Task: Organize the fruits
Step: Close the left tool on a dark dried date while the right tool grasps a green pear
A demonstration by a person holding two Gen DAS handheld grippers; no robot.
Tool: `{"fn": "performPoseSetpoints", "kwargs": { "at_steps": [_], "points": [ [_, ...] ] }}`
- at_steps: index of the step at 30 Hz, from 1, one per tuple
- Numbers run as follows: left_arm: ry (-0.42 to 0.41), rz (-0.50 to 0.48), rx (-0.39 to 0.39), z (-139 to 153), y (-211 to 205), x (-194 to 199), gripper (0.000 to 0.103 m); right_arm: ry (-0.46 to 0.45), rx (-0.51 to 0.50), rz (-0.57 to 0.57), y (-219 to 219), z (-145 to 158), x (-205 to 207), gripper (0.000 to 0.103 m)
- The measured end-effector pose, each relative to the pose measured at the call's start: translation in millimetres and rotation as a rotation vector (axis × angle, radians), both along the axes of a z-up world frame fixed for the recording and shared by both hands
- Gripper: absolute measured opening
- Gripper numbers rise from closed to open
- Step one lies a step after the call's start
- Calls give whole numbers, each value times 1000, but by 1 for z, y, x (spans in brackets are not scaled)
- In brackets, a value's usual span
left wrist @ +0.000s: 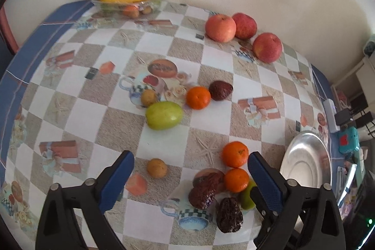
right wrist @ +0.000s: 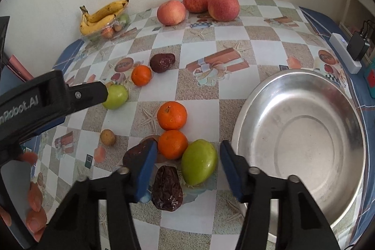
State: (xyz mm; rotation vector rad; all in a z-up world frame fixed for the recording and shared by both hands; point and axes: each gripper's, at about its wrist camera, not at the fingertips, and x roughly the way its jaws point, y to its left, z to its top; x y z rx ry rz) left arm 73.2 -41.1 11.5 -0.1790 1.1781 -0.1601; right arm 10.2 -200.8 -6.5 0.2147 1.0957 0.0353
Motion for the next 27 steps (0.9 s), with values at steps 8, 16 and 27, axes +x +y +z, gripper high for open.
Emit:
{"fn": "performPoseSetpoints", "kwargs": {
  "at_steps": [8,16,27],
  "points": [
    [123,-23,-54,-29,-1,-8,82,71,-6,-1,0,-17,4,47],
    [223,-36,-114,-51,-7,-11,65,91,-40,-11,-3,-25,4,45],
    [254,-43,-110,-60,-12,-14,38,91,-83,2,1,-26,4,42]
  ]
}}
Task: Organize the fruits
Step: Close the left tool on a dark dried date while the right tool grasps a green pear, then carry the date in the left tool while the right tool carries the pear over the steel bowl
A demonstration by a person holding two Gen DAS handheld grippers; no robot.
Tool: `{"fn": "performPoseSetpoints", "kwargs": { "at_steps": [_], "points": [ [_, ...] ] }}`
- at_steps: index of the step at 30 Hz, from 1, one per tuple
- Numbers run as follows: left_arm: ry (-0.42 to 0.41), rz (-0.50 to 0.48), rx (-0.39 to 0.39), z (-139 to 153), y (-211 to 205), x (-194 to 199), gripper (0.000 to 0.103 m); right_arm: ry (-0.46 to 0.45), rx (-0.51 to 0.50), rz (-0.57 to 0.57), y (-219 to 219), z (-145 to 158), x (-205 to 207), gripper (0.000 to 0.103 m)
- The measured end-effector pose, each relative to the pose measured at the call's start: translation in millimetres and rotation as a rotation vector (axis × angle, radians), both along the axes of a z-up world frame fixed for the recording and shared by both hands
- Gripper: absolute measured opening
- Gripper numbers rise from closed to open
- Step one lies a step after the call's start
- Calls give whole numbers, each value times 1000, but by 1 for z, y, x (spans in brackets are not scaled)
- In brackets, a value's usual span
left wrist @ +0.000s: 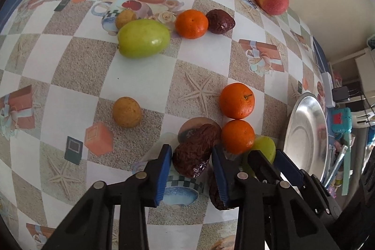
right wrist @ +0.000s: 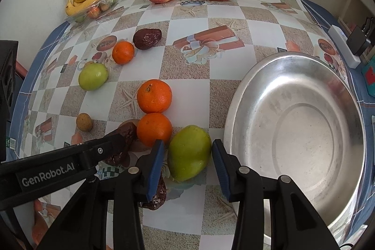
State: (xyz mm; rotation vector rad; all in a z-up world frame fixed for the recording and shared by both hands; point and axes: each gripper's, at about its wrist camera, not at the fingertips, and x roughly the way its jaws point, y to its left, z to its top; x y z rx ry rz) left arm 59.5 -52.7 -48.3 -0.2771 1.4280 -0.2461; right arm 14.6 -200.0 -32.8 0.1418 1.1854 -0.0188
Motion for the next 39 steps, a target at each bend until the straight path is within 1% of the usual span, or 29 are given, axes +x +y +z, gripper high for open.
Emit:
{"fn": "performPoseSetpoints", "kwargs": {
  "at_steps": [3,8,10,12,14,16,23,27,32,36,39],
  "points": [
    [-14,2,19,2,0,0,38,-1,-20,7,2,-1,0,41],
    [-34,30,22,6,7,1,38,-2,-26,3,3,-1,-1,41],
    [-42,41,12,9,10,1,37,-2,-18,-3,2,0,-1,41],
    [-52,52,3,12,14,1,37,-3,4,-11,0,0,-2,40],
    [-62,61,-4,15,16,1,37,1,55,-17,-3,-1,-3,40],
    [-70,71,-13,19,19,0,37,-3,71,-16,-2,1,-3,40],
    [-125,92,-28,34,21,0,37,-77,120,-12,-1,23,-10,40],
    [-152,90,-37,42,21,-2,37,-112,129,-5,-1,35,-14,40],
    [-169,75,-52,47,12,-3,37,-108,124,-17,-4,34,-14,40],
    [-182,56,-71,50,-1,-3,37,-127,133,-50,-17,39,-17,40],
    [-197,27,-84,53,-15,-5,37,-142,105,-96,-31,43,-20,40]
  ]
}}
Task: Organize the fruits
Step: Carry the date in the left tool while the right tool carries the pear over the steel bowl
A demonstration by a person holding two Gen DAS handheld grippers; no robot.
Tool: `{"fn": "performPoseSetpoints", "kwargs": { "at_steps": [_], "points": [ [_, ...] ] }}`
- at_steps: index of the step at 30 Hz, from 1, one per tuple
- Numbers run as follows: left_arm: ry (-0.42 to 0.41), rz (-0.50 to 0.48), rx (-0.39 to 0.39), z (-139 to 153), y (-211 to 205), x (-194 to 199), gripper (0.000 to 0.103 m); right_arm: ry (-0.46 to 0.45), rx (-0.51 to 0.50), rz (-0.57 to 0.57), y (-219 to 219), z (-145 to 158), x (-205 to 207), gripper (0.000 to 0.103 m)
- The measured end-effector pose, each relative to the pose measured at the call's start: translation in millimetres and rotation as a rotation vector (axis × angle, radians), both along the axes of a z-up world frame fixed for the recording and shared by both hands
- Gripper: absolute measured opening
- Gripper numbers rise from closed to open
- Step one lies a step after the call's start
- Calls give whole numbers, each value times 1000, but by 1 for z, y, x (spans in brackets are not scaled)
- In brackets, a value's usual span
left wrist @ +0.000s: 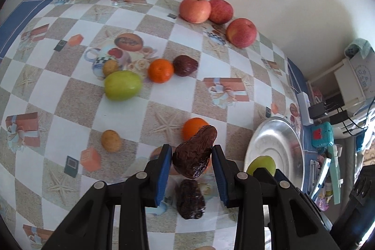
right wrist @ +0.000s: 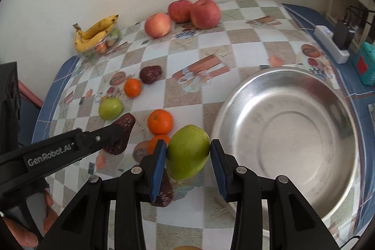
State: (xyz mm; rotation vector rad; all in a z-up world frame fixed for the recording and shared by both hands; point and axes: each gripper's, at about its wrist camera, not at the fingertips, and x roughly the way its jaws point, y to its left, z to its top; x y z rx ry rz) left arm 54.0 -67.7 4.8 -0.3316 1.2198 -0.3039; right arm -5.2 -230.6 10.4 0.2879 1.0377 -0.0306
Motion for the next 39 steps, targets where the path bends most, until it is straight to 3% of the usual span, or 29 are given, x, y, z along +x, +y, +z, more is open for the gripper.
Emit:
{"fn": "performPoseSetpoints", "kwargs": {
  "at_steps": [9,15,22,32,39],
  "points": [
    [-53,-201,-17,2,-74,-16,38,0,-79,-184,-54,6,-13,40],
    [-66,-272,-31,-4,-107,-19,38,4,-69,-284,-86,4,-24,41],
    [-56,-298,-33,-8,-117,-19,39,23,-57,-342,-106,-3,-31,41],
    [-51,-277,-28,-8,-110,-18,45,42,-48,-334,-105,-8,-30,41],
    [-60,-235,37,-3,-100,-16,49,48,-56,-331,-105,-9,-29,41]
  ]
}}
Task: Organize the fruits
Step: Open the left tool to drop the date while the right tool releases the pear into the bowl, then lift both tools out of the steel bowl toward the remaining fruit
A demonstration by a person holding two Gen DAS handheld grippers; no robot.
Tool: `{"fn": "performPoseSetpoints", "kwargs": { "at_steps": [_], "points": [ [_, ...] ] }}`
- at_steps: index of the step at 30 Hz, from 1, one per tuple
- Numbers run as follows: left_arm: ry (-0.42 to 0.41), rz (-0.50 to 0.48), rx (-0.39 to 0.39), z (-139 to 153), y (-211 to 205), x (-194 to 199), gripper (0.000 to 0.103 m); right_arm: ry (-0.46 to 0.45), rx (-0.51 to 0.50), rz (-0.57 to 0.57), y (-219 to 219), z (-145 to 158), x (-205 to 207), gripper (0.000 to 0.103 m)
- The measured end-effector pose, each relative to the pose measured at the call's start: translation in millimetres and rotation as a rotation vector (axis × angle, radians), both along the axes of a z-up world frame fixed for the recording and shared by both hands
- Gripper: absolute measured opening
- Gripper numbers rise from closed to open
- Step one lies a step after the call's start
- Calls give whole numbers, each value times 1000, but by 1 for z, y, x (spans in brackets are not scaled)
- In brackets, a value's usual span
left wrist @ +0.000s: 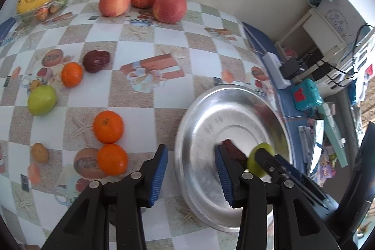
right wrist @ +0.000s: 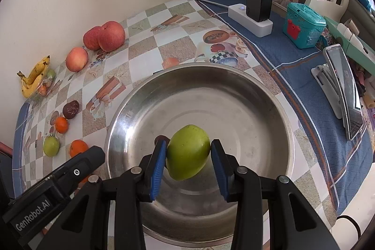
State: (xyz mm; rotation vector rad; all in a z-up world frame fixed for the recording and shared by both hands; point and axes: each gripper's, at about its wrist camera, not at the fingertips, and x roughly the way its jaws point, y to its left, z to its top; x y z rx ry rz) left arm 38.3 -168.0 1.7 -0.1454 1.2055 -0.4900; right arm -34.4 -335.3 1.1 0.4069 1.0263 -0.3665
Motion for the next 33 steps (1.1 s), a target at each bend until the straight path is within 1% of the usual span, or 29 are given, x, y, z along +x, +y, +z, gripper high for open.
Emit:
{"fn": "performPoseSetpoints", "kwargs": {
  "at_steps": [1,3,5,7,9,11,12,15,19,20,21,27,29,31,33],
  "points": [
    [0,13,14,-1,3,1,51,-3,-4,-1,0,1,0,41],
    [2,48,45,-2,12,4,60,-6,-12,-3,0,2,-1,41],
    [5,84,66,-3,21,8,64,-6,-12,-4,0,2,-1,41],
    [13,124,91,-5,32,11,71,-1,-25,-6,0,2,-1,42],
    [22,159,115,-7,42,14,85,-2,-31,-9,0,2,-1,42],
    [22,187,152,-10,51,17,91,-3,-27,-11,0,1,-1,44],
    [20,203,179,-12,56,18,95,0,-28,-10,0,1,-1,50],
    [4,240,234,-16,68,21,103,1,-31,-2,2,-1,0,66],
    [-33,272,284,-16,80,24,103,-2,-37,31,9,-2,3,77],
    [-45,278,291,-16,83,24,103,-1,-44,40,11,-2,3,84],
    [-56,282,296,-16,84,24,103,-2,-50,49,14,-2,4,88],
    [-145,275,315,-14,89,20,103,-19,-73,104,26,-4,7,88],
    [-149,266,313,-15,89,20,103,-31,-86,118,31,-3,7,88],
    [-136,257,305,-17,89,20,103,-42,-89,124,34,-2,6,88],
    [-120,237,267,-17,91,20,103,-50,-82,122,36,-1,5,88]
  ]
}}
